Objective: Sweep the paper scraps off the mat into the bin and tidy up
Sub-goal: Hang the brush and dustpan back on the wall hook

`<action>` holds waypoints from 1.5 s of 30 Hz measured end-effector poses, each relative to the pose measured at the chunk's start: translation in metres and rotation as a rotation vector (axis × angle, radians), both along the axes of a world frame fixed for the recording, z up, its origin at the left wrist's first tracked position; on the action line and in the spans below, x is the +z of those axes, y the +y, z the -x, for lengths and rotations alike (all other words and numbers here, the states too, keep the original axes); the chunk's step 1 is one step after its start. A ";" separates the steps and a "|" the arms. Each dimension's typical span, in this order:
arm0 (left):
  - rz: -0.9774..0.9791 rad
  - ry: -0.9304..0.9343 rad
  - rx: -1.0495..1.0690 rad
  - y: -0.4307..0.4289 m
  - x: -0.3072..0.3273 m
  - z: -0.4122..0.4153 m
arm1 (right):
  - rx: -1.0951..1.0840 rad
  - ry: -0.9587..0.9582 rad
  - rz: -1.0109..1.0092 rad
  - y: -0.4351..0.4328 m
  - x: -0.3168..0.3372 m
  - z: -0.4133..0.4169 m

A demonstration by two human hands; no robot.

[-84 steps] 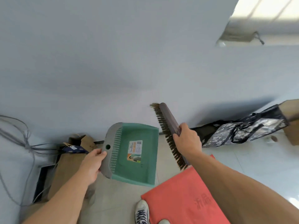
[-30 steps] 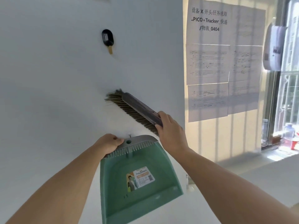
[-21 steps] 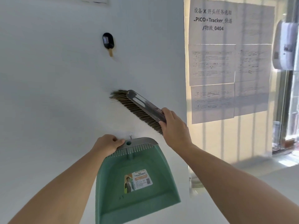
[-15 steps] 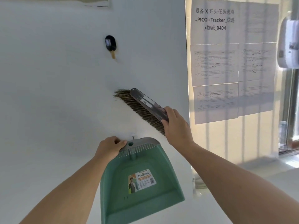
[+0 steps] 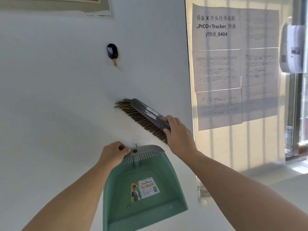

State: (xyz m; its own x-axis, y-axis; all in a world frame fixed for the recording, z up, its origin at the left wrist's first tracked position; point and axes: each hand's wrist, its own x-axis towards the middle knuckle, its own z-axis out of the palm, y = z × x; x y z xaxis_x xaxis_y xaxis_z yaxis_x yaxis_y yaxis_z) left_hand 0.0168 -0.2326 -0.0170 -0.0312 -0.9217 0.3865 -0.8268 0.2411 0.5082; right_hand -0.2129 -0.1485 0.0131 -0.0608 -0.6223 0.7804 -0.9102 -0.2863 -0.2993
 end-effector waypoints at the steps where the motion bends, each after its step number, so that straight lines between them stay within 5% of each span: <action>1: 0.005 -0.002 -0.002 -0.001 0.002 0.001 | -0.001 0.000 0.000 0.000 0.001 0.000; 27: 0.049 -0.084 0.090 0.006 0.008 -0.004 | 0.010 -0.014 0.066 -0.002 0.013 -0.006; 29: 0.110 0.059 0.113 0.008 0.016 -0.007 | 0.022 0.015 0.078 -0.002 0.017 -0.008; 34: 0.308 0.885 0.072 0.011 0.049 -0.032 | 0.163 0.119 0.105 -0.003 0.039 -0.015; 36: 0.429 0.990 -0.016 0.021 0.063 -0.038 | 0.259 0.158 0.088 -0.006 0.049 -0.018; 40: 0.573 0.725 -0.173 0.040 0.081 -0.046 | 0.347 0.169 0.058 -0.016 0.062 -0.029; 45: 0.643 -0.136 0.059 0.047 0.086 -0.053 | 0.381 0.149 -0.004 -0.029 0.073 -0.034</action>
